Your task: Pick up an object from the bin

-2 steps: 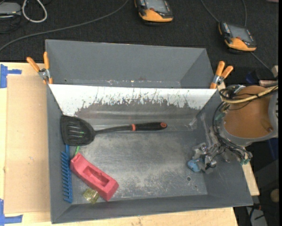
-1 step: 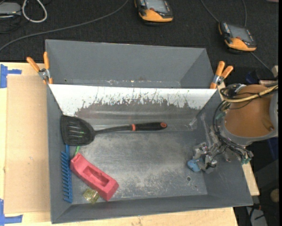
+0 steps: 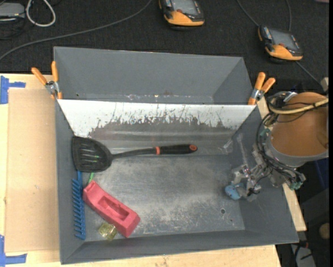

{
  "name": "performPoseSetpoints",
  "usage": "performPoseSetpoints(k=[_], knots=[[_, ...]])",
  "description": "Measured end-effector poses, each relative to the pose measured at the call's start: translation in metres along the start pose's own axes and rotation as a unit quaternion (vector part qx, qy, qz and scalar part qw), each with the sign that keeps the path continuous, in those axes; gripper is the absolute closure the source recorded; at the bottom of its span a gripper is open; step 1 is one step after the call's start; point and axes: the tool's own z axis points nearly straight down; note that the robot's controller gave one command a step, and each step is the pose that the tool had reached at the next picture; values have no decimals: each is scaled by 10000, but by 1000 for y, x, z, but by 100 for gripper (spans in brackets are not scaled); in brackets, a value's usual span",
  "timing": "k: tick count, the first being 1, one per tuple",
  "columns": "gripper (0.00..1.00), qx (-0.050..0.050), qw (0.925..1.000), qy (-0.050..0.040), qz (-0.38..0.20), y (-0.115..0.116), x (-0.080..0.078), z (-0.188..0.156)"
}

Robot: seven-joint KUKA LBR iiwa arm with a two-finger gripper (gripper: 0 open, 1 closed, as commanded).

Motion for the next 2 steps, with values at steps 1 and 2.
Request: performPoseSetpoints(k=[1,2], knots=[[100,5,10000,-12,5,0,-1,-23],[100,-7,10000,0,9,1,0,-48]])
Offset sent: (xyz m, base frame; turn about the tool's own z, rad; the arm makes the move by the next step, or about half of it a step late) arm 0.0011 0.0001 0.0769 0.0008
